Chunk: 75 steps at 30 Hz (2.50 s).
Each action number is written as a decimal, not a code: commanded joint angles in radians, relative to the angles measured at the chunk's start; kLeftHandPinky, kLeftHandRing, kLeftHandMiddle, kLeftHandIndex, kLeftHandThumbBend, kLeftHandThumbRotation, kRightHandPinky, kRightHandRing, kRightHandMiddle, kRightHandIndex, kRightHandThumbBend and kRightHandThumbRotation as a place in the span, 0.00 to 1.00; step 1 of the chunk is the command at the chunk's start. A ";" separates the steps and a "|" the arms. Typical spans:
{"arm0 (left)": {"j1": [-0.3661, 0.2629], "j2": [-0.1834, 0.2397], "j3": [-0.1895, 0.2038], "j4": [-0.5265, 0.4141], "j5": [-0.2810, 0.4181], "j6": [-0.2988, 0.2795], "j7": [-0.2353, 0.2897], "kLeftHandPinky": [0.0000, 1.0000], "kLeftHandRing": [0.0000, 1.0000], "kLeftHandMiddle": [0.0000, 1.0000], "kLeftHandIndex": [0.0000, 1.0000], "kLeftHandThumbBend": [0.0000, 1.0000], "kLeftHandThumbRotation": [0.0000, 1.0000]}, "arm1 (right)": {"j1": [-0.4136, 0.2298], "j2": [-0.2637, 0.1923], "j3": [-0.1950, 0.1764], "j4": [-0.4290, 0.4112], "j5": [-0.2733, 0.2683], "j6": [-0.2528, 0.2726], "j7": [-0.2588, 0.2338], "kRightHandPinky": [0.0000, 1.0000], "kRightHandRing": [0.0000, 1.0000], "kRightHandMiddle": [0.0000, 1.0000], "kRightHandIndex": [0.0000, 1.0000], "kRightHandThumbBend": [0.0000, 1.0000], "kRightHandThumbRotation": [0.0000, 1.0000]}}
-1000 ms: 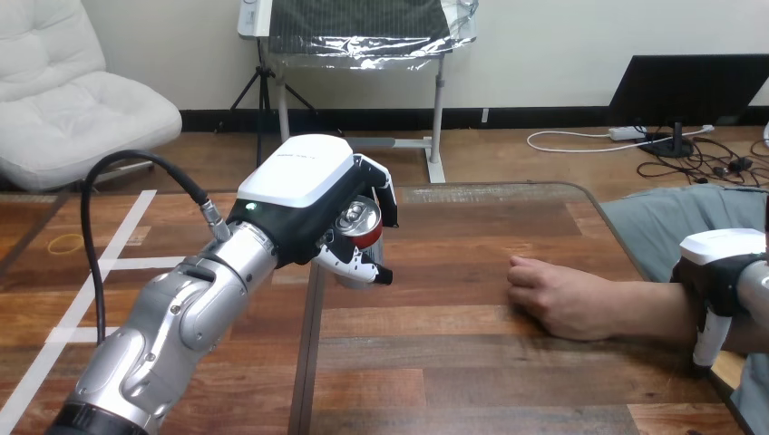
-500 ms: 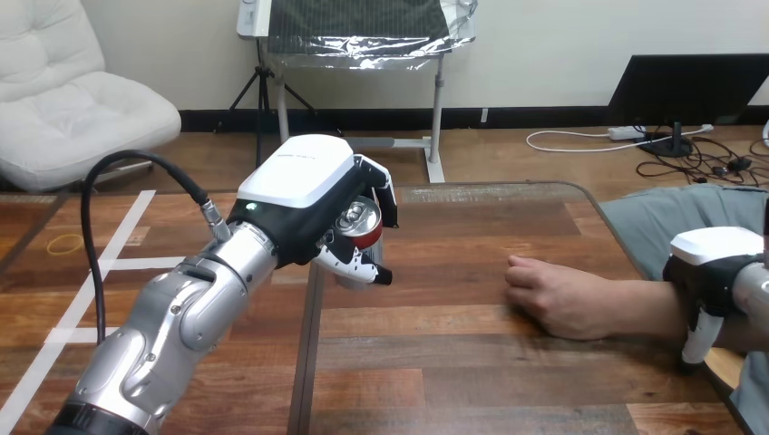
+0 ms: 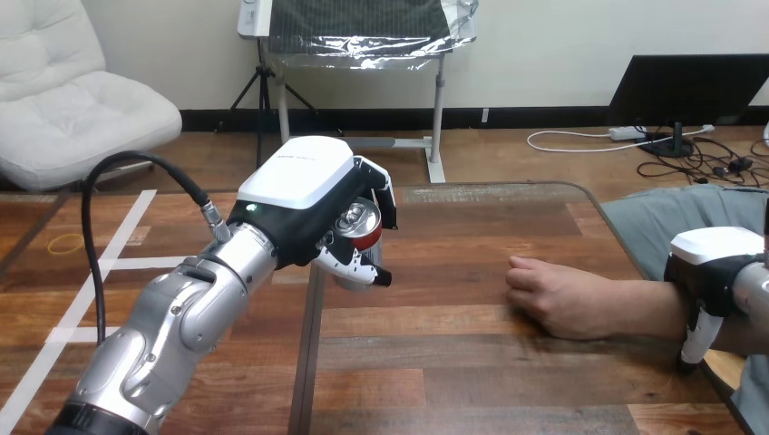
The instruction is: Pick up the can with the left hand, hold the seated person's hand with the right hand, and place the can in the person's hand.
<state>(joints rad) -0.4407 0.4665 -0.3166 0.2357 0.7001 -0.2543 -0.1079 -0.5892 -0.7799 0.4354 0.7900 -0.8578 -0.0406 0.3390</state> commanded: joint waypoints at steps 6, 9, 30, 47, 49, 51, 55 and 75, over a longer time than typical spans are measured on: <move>-0.064 -0.005 0.011 -0.003 0.000 -0.004 0.019 0.30 0.36 0.44 0.48 0.65 0.00 | -0.037 0.019 -0.017 -0.013 0.031 0.027 -0.001 0.41 0.54 0.60 0.51 0.75 0.00; -0.064 -0.005 0.011 -0.002 0.000 -0.004 0.019 0.30 0.36 0.44 0.48 0.65 0.00 | -0.032 0.014 -0.015 -0.018 0.034 0.023 -0.005 0.43 0.56 0.62 0.51 0.75 0.00; -0.075 -0.013 0.012 0.024 -0.001 -0.009 0.032 0.32 0.37 0.45 0.48 0.65 0.00 | -0.022 0.007 -0.018 -0.018 0.059 0.034 -0.006 0.46 0.56 0.62 0.51 0.72 0.00; -0.086 -0.026 0.008 0.042 -0.005 -0.011 0.026 0.33 0.38 0.46 0.48 0.65 0.00 | 0.002 -0.043 -0.046 -0.093 0.087 0.003 -0.026 0.45 0.56 0.61 0.51 0.72 0.00; -0.089 -0.027 0.006 0.048 -0.006 -0.017 0.028 0.33 0.38 0.45 0.48 0.65 0.00 | 0.007 -0.050 -0.058 -0.108 0.098 -0.001 -0.026 0.46 0.57 0.61 0.51 0.72 0.00; -0.090 -0.028 0.005 0.050 -0.007 -0.021 0.028 0.32 0.38 0.45 0.48 0.64 0.00 | 0.011 -0.056 -0.067 -0.123 0.105 -0.004 -0.024 0.47 0.56 0.60 0.51 0.72 0.00; -0.098 -0.038 0.001 0.050 -0.007 -0.009 0.018 0.32 0.38 0.45 0.48 0.64 0.00 | 0.026 -0.075 -0.094 -0.169 0.120 -0.019 -0.031 0.47 0.56 0.59 0.51 0.73 0.00; -0.154 -0.088 -0.024 0.067 0.001 -0.009 0.024 0.32 0.37 0.44 0.47 0.64 0.00 | 0.063 -0.129 -0.175 -0.376 0.156 0.014 0.006 0.37 0.46 0.52 0.51 0.74 0.00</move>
<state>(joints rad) -0.4790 0.3999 -0.3458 0.3088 0.7012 -0.2587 -0.1047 -0.4694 -0.8633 0.3293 0.5159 -0.7125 -0.0429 0.3472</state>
